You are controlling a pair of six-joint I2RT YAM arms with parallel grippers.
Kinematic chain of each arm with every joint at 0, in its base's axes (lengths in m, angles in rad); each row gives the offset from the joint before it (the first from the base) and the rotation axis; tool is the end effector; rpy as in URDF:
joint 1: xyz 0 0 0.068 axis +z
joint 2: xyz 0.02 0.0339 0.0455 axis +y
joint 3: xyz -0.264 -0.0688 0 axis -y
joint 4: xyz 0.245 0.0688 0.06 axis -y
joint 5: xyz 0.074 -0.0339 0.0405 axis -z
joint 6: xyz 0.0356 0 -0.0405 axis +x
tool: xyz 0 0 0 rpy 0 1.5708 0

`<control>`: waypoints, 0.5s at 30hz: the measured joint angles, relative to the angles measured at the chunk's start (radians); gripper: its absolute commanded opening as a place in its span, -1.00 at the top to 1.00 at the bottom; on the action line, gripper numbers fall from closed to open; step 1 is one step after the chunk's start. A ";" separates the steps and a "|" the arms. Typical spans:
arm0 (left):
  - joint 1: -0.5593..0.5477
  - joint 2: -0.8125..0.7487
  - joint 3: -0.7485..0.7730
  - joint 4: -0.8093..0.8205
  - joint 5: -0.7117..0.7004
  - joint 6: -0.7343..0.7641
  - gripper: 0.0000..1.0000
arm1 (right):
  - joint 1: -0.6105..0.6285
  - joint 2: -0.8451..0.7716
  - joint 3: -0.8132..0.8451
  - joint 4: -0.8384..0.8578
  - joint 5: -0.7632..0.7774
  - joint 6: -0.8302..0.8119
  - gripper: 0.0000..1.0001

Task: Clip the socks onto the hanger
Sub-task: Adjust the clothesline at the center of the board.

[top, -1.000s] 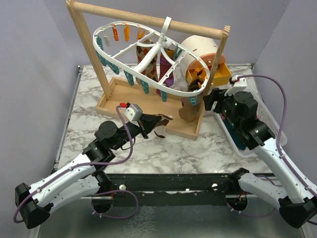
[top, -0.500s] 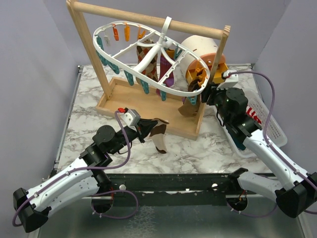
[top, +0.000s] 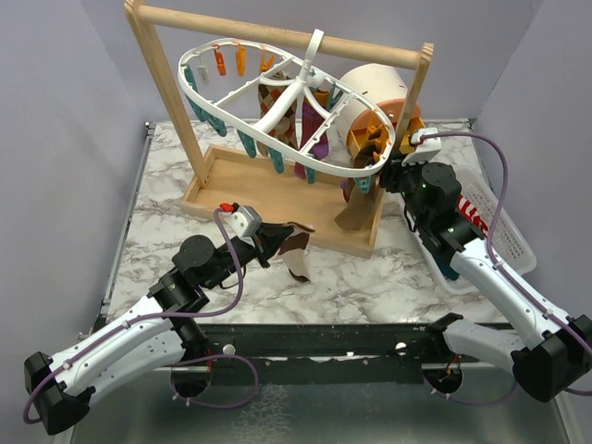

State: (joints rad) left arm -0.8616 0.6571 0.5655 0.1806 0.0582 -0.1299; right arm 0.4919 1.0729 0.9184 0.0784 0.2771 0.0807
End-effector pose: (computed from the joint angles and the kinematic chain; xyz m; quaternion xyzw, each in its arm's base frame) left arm 0.1088 -0.1300 0.3218 0.2614 0.6223 -0.3681 0.6394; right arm 0.2277 0.1110 0.3588 -0.0564 0.7303 0.0929 0.6744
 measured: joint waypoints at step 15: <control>0.000 -0.023 -0.019 -0.001 0.000 0.000 1.00 | -0.023 0.079 0.029 0.061 -0.079 -0.030 0.99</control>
State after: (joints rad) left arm -0.8616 0.6342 0.5465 0.1799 0.0582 -0.1295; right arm 0.4690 1.1519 0.9474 0.1390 0.1986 0.0509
